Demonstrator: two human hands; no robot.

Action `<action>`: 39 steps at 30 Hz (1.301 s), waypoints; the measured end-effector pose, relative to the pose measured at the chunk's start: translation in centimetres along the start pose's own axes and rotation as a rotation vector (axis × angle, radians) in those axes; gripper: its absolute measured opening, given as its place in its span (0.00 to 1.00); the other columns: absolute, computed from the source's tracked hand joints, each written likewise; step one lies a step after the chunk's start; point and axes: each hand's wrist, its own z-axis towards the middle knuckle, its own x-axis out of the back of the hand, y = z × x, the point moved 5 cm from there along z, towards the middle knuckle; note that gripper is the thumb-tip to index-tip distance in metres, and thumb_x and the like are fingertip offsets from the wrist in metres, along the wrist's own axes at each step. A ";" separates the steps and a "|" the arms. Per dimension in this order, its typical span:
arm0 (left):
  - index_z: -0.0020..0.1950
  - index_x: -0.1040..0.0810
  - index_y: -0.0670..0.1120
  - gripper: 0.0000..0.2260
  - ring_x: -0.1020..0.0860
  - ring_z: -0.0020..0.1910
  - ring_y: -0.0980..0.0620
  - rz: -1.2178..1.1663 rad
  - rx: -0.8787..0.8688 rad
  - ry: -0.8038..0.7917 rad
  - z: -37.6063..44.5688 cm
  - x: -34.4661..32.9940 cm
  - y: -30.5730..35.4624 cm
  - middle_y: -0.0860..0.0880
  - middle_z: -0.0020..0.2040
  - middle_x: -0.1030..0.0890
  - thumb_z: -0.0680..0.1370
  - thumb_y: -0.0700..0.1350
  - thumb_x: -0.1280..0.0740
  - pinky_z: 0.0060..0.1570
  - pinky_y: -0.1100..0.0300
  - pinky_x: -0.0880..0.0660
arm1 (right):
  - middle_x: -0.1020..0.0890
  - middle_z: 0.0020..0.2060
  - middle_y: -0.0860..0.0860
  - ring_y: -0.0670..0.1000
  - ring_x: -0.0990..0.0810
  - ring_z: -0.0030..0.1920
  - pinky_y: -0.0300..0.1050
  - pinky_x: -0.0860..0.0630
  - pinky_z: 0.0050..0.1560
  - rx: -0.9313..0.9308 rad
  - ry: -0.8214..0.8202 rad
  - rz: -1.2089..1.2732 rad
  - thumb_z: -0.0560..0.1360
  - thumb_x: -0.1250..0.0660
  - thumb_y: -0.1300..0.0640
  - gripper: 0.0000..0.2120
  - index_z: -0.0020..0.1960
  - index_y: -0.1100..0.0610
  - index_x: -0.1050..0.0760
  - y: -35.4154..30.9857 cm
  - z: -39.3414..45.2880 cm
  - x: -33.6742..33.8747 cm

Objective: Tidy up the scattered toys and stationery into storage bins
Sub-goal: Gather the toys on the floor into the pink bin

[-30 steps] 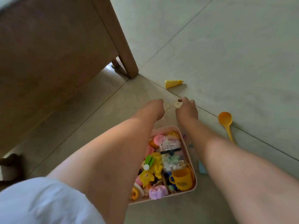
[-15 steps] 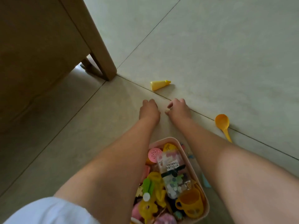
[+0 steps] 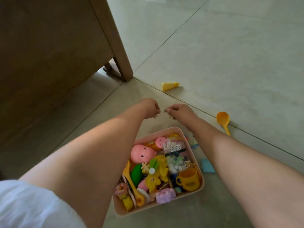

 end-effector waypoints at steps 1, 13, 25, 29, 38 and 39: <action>0.57 0.21 0.43 0.08 0.22 0.39 0.51 -0.025 0.026 -0.058 -0.9 0.0 -0.3 0.46 0.44 0.19 0.79 0.43 0.35 0.39 0.59 0.25 | 0.18 0.42 0.49 0.47 0.21 0.42 0.37 0.26 0.42 0.006 -0.031 0.010 0.76 0.32 0.55 0.07 0.52 0.55 0.19 -0.1 -0.7 -0.2; 0.63 0.23 0.42 0.15 0.22 0.56 0.46 0.366 0.052 -0.011 -5.2 -0.8 2.2 0.45 0.59 0.20 0.80 0.48 0.36 0.57 0.54 0.25 | 0.17 0.43 0.49 0.51 0.21 0.49 0.39 0.32 0.42 0.098 -0.076 -0.273 0.79 0.37 0.51 0.11 0.43 0.50 0.18 -1.9 -4.9 -0.6; 0.76 0.46 0.49 0.32 0.41 0.71 0.42 0.322 -0.145 0.321 7.0 -0.8 5.3 0.44 0.74 0.42 0.77 0.43 0.34 0.64 0.48 0.31 | 0.26 0.66 0.53 0.57 0.29 0.67 0.51 0.30 0.65 0.033 0.073 -0.588 0.75 0.36 0.52 0.23 0.70 0.47 0.30 0.9 1.0 1.6; 0.78 0.56 0.50 0.33 0.56 0.77 0.42 0.393 -0.108 0.280 12.0 -0.6 5.6 0.46 0.79 0.56 0.78 0.39 0.42 0.69 0.45 0.37 | 0.32 0.71 0.49 0.54 0.40 0.73 0.51 0.43 0.72 0.009 0.131 -0.761 0.75 0.37 0.51 0.24 0.71 0.43 0.33 2.3 1.3 3.1; 0.67 0.33 0.44 0.16 0.33 0.64 0.42 0.370 -0.020 0.348 13.8 -3.5 5.6 0.43 0.64 0.31 0.80 0.38 0.47 0.54 0.47 0.28 | 0.41 0.75 0.52 0.57 0.52 0.77 0.60 0.56 0.75 -0.200 0.400 -0.835 0.73 0.42 0.66 0.30 0.71 0.45 0.34 6.2 -3.0 9.4; 0.68 0.34 0.44 0.16 0.33 0.64 0.42 0.384 -0.032 0.351 13.4 -4.0 6.1 0.42 0.64 0.31 0.80 0.38 0.47 0.54 0.48 0.28 | 0.43 0.76 0.52 0.57 0.52 0.77 0.59 0.52 0.75 -0.226 0.409 -0.829 0.73 0.43 0.67 0.31 0.73 0.46 0.36 6.7 -3.5 9.8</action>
